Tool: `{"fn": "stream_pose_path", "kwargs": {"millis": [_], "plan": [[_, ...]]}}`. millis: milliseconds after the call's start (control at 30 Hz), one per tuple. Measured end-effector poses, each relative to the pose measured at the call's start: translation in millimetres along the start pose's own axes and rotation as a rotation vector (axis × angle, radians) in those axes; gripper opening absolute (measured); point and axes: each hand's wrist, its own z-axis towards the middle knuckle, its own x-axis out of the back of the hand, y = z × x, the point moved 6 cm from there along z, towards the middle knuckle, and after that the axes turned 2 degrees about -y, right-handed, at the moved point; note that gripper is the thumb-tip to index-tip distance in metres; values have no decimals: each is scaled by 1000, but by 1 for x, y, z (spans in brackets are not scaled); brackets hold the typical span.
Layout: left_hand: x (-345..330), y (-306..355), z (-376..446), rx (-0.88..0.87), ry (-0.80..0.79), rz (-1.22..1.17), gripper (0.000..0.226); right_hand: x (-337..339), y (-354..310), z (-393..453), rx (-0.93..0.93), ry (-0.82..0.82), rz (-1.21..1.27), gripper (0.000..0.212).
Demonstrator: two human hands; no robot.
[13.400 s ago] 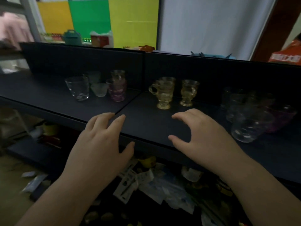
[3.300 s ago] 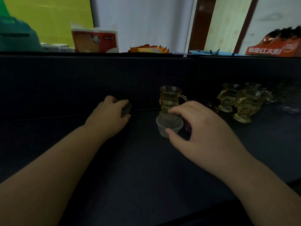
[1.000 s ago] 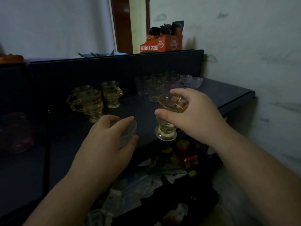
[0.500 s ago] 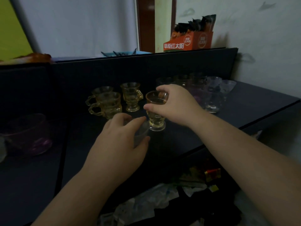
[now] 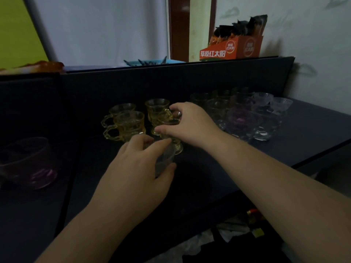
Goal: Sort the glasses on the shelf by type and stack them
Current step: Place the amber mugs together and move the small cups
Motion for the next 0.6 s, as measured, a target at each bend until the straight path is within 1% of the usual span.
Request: {"fn": "stream_pose_path", "kwargs": {"millis": [133,233,333,433,600], "plan": [[0,11,3,51,25,35,61,4,2,-1,44,-31,-5,94],[0,27,7,77,45,46,59,26,6,-11,114,-29,-38,92],[-3,49,11,95,60,43,59,66,17,-28,174,39,-62,84],[-7,73,17,94,87,53,59,109,38,-46,188,105,-102,77],[-21,118,30,84,118,48,57,171,100,-84,140,157,-158,66]]}}
